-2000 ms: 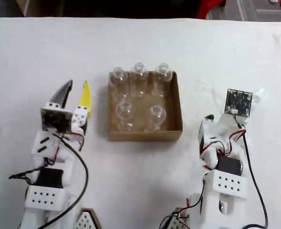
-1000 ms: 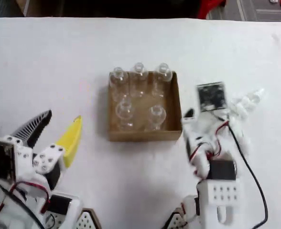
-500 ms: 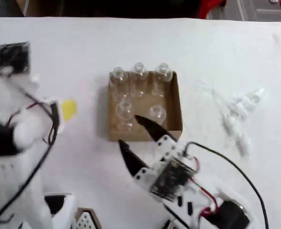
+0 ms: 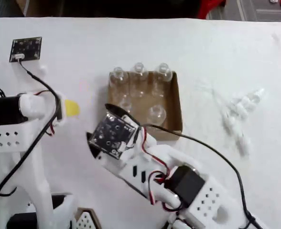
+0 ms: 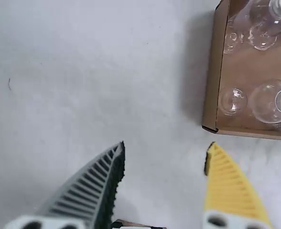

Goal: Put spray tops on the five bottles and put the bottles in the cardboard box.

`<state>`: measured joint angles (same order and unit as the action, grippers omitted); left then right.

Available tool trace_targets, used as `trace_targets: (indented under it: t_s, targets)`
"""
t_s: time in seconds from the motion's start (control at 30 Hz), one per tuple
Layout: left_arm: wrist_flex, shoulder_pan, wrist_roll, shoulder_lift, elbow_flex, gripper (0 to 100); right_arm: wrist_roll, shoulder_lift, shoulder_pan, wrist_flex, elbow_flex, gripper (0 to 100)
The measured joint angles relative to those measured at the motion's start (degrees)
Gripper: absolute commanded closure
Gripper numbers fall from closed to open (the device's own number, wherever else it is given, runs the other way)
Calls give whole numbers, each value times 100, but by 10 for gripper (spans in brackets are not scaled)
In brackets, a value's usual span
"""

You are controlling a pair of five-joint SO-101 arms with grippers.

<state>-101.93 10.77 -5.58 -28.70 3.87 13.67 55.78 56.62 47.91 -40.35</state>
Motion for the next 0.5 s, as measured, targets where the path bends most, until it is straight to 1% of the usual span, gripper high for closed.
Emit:
trace_targets:
  t_s: [0.1, 0.23, 0.43, 0.5]
  targets:
    - [0, 0, 0, 0, 0, 741, -290, -44, -9, -624, -255, 750]
    - [0, 0, 0, 0, 0, 741, -413, -70, 18, -1345, -536, 751]
    - [0, 0, 0, 0, 0, 741, -501, -70, 9, -1688, -800, 751]
    - [0, 0, 0, 0, 0, 741, -800, -70, 18, -1732, -818, 751]
